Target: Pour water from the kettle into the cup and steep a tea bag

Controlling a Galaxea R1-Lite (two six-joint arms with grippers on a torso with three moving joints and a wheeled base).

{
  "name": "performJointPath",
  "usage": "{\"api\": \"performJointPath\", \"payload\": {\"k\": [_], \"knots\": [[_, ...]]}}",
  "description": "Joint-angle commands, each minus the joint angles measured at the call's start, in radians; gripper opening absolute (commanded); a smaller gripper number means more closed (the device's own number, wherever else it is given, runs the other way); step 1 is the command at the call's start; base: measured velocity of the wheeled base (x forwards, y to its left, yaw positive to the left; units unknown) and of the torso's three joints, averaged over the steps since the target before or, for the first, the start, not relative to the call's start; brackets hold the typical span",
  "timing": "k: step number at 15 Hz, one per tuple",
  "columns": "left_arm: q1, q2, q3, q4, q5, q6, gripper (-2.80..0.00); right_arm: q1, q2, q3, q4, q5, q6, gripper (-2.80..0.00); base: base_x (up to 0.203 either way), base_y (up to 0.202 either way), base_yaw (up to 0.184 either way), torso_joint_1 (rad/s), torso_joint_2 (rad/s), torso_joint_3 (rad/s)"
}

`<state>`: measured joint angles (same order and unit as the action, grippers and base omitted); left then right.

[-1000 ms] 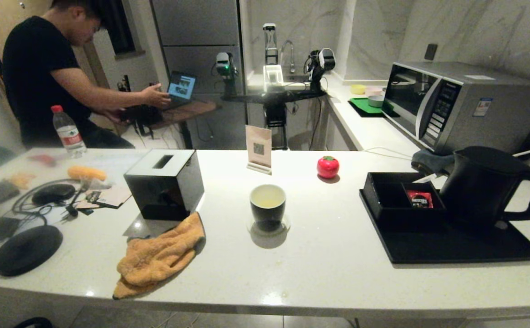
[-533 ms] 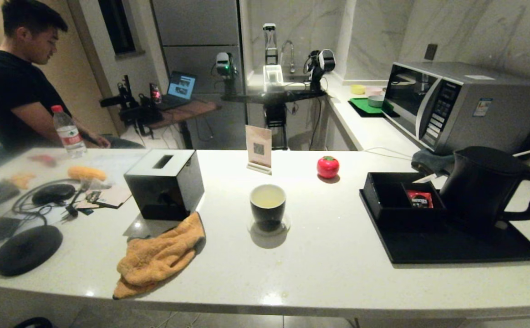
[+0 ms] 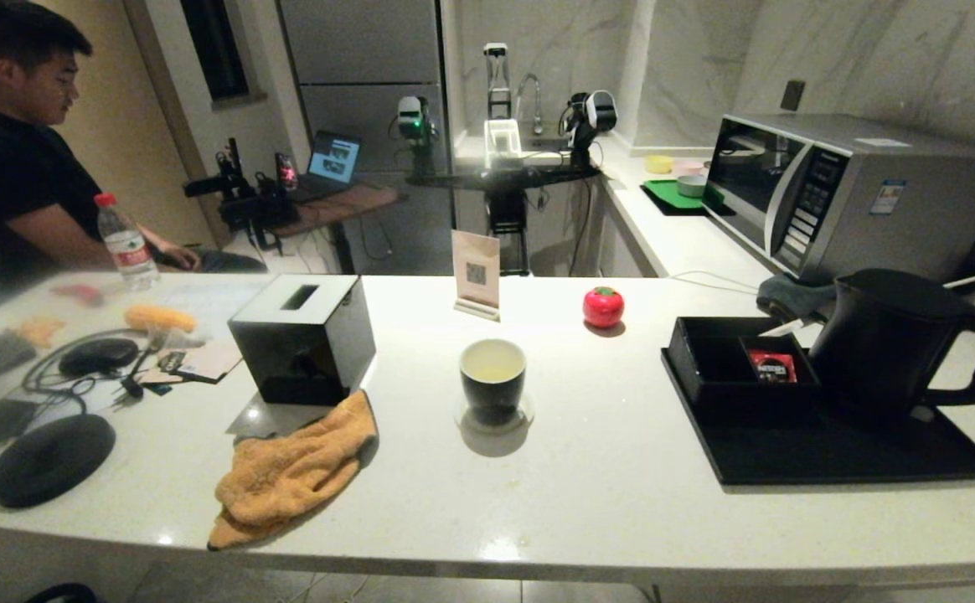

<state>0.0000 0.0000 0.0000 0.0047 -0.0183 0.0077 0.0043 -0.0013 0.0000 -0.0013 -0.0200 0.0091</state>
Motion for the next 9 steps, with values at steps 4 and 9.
{"api": "performJointPath", "payload": {"k": [4,9], "knots": [[0.000,0.000,0.000,0.000,0.000,0.000,-2.80,0.000,0.001,0.000,0.000,0.000,0.000,-2.80,0.000,0.000,0.000,0.000,0.00,0.000],[0.000,0.000,0.000,0.000,0.000,0.000,-2.80,0.000,0.001,0.000,0.000,0.000,0.000,-2.80,0.000,0.000,0.000,0.000,0.00,0.000]]}}
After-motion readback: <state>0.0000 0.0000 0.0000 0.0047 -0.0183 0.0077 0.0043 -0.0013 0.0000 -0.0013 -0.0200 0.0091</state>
